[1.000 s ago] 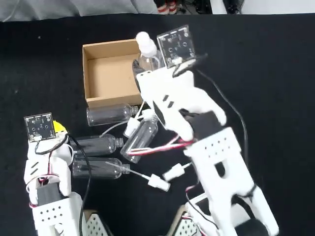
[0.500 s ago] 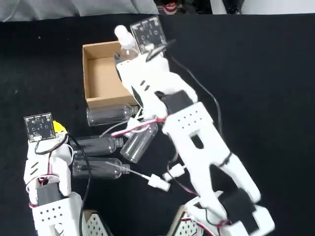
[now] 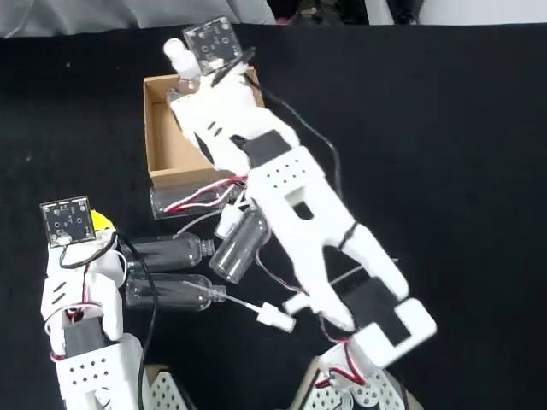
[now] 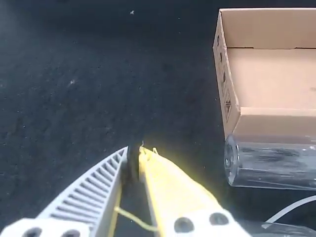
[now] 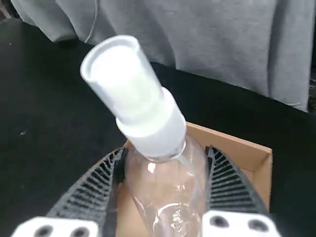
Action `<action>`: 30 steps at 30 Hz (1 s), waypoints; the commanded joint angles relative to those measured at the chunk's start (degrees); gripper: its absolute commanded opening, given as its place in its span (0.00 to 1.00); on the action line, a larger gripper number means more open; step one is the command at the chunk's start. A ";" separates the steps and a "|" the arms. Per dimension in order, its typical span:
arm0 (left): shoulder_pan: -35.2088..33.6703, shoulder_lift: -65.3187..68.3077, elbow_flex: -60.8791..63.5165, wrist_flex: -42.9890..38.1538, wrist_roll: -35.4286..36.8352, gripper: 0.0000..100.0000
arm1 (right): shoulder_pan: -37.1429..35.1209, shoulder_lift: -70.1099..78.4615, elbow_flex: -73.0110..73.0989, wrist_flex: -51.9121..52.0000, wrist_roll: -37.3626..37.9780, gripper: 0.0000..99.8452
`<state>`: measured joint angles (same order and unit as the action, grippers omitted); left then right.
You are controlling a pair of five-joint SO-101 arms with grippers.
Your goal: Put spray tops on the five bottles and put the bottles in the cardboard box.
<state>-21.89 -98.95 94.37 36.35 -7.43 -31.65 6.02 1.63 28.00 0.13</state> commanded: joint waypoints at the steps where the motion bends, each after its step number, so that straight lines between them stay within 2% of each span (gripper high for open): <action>1: -0.40 -0.53 -0.75 -1.14 0.09 0.03 | -1.67 2.33 -8.31 -2.02 -0.44 0.16; 4: -0.48 -0.53 -0.75 -1.14 0.09 0.03 | -1.76 7.16 -13.58 -2.02 -0.53 0.16; 9: -0.48 -0.53 -0.75 -1.14 0.09 0.03 | -1.32 15.08 -22.64 -2.02 -5.19 0.16; 24: -0.57 -0.53 -0.84 -1.32 0.18 0.03 | -1.41 34.07 -43.82 -2.02 -5.71 0.16; 30: -0.57 -0.53 -0.84 -1.32 0.18 0.03 | -1.32 42.24 -54.20 -2.02 -10.73 0.16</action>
<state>-21.89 -98.95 94.37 36.35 -7.43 -32.44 47.69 -44.97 28.00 -9.10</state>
